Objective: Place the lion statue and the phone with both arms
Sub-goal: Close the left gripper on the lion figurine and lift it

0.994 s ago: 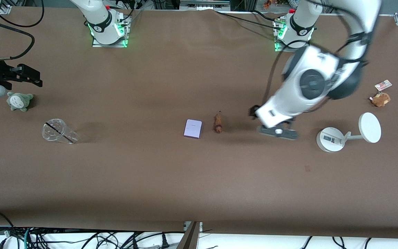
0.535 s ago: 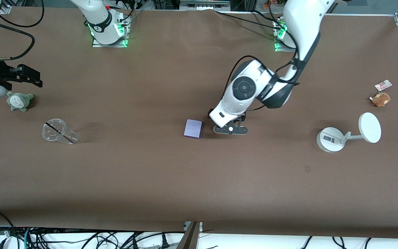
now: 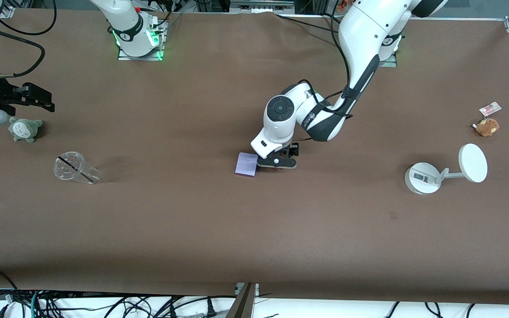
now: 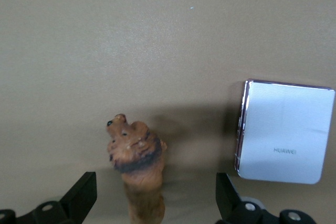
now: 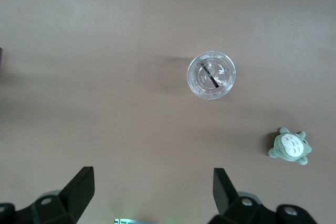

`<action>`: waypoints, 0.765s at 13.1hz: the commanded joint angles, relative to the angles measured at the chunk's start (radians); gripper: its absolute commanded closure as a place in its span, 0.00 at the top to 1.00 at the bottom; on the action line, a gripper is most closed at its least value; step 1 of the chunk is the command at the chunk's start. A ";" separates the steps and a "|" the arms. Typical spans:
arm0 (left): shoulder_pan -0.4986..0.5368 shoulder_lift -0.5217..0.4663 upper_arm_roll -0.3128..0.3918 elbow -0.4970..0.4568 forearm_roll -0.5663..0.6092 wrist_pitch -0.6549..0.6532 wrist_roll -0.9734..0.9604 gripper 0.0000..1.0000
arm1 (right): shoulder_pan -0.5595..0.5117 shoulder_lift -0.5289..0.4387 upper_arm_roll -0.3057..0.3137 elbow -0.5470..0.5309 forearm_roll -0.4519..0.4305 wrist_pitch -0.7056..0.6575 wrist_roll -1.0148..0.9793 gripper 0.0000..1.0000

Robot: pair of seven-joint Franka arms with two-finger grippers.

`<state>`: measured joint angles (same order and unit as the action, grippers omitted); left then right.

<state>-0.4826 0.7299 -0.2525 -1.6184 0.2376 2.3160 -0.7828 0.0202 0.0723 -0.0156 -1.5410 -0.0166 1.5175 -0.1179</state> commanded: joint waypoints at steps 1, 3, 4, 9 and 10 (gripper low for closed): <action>-0.007 0.017 0.010 0.018 0.041 0.020 -0.019 0.88 | -0.002 0.011 0.006 0.021 0.014 -0.005 0.015 1.00; -0.007 0.017 0.009 0.018 0.052 0.020 -0.019 0.44 | -0.003 0.012 0.006 0.021 0.015 -0.005 0.015 1.00; -0.005 0.017 0.009 0.017 0.052 0.019 -0.019 0.31 | -0.002 0.012 0.006 0.022 0.012 0.000 0.015 1.00; 0.056 -0.052 0.009 0.029 0.052 -0.079 0.042 0.08 | 0.001 0.035 0.009 0.019 0.015 0.067 0.015 1.00; 0.087 -0.076 0.006 0.032 0.043 -0.127 0.092 0.09 | 0.001 0.041 0.009 0.021 0.015 0.070 0.015 1.00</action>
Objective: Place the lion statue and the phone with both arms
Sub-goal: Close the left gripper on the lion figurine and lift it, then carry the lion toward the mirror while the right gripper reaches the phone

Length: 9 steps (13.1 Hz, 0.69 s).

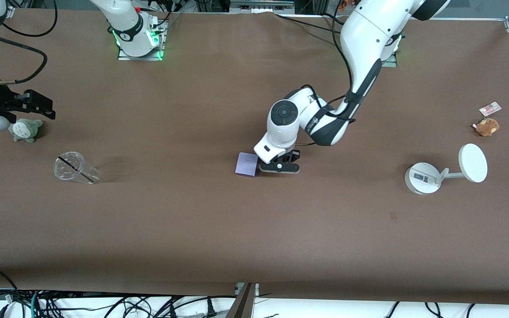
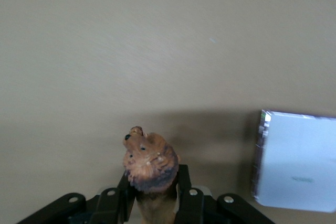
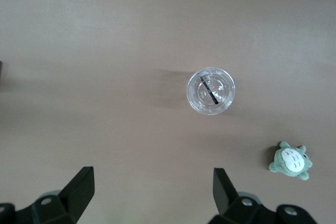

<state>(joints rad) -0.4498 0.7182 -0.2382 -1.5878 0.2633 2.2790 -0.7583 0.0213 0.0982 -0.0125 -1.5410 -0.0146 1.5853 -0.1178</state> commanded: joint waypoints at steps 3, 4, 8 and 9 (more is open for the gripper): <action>0.147 -0.138 -0.013 0.003 0.010 -0.191 0.216 0.09 | 0.026 0.032 0.012 0.021 0.036 0.007 0.001 1.00; 0.179 -0.155 -0.013 0.002 0.010 -0.223 0.281 0.09 | 0.054 0.044 0.013 0.021 0.039 0.009 0.013 1.00; 0.336 -0.207 -0.013 -0.015 0.010 -0.308 0.557 0.09 | 0.193 0.109 0.014 0.021 0.039 0.096 0.215 1.00; 0.374 -0.213 -0.013 -0.020 0.010 -0.322 0.563 0.09 | 0.227 0.130 0.014 0.022 0.041 0.117 0.286 1.00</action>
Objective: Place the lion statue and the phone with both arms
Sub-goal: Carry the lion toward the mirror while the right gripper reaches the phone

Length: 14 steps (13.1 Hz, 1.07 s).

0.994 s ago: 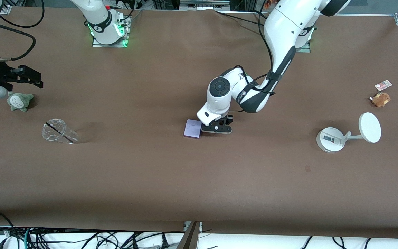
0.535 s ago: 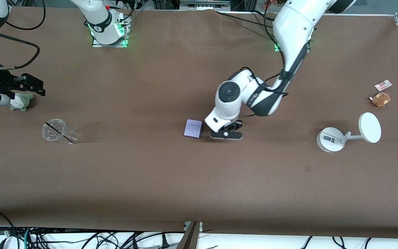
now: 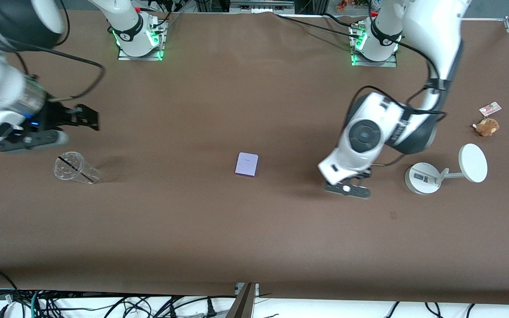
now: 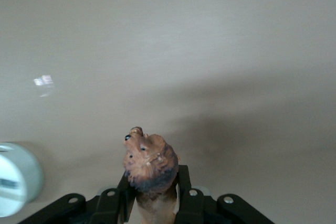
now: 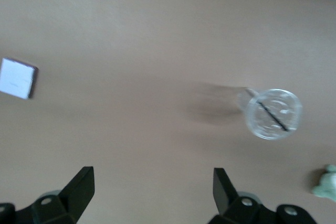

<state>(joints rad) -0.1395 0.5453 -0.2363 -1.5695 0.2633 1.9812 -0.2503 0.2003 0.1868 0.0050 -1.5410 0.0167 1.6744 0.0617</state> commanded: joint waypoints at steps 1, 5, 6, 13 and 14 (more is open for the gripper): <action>0.092 -0.042 -0.015 -0.044 0.010 -0.034 0.060 0.10 | 0.083 0.068 -0.003 0.022 0.009 0.051 0.169 1.00; 0.190 -0.042 -0.015 -0.104 0.011 -0.004 0.091 0.11 | 0.215 0.190 -0.003 0.024 0.009 0.194 0.405 1.00; 0.202 -0.042 -0.015 -0.127 0.011 0.022 0.100 0.11 | 0.250 0.227 -0.003 0.025 0.008 0.238 0.471 1.00; 0.320 -0.030 -0.014 -0.312 0.025 0.318 0.218 0.14 | 0.410 0.466 -0.003 0.045 0.005 0.562 0.765 1.00; 0.324 -0.030 -0.014 -0.331 0.025 0.346 0.218 0.14 | 0.425 0.506 -0.003 0.070 0.005 0.580 0.780 1.00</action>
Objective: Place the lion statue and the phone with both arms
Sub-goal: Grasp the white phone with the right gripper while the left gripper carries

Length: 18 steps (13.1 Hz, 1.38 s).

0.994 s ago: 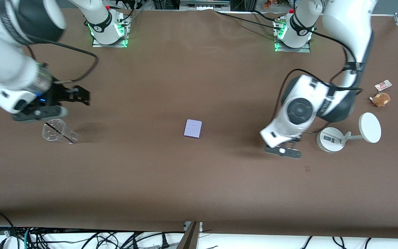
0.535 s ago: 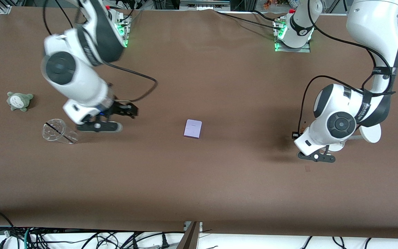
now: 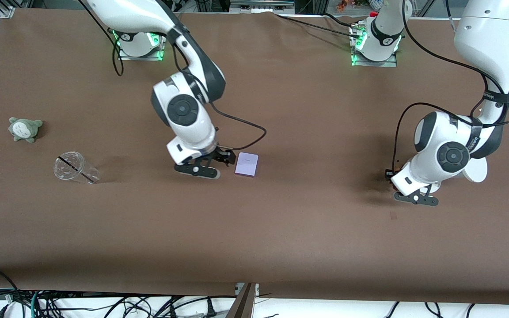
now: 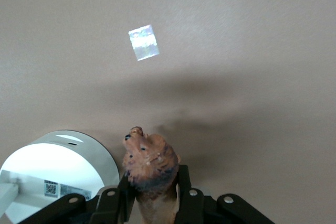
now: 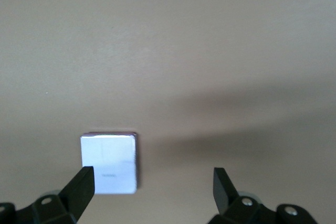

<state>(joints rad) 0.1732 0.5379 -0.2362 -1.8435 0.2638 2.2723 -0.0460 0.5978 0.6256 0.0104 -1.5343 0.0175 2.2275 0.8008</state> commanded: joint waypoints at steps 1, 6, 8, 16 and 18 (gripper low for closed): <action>0.011 -0.021 -0.014 -0.071 0.023 0.073 0.012 0.14 | 0.039 0.110 -0.009 0.107 0.004 0.034 0.055 1.00; 0.011 0.000 -0.014 -0.071 0.023 0.079 0.003 0.32 | 0.070 0.258 -0.010 0.252 -0.002 0.052 0.104 1.00; 0.011 0.010 -0.015 -0.062 0.014 0.078 -0.001 0.95 | 0.080 0.285 -0.010 0.252 -0.004 0.081 0.104 1.00; -0.011 -0.105 -0.081 0.056 0.012 -0.173 -0.014 1.00 | 0.108 0.321 -0.012 0.244 -0.042 0.110 0.002 1.00; -0.011 -0.113 -0.101 0.165 0.011 -0.325 -0.012 1.00 | 0.108 0.321 -0.012 0.241 -0.041 0.110 -0.052 1.00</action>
<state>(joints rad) 0.1680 0.4383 -0.3295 -1.7696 0.2638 2.0698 -0.0536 0.6966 0.9326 0.0080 -1.3150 -0.0129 2.3424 0.7946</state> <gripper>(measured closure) 0.000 0.000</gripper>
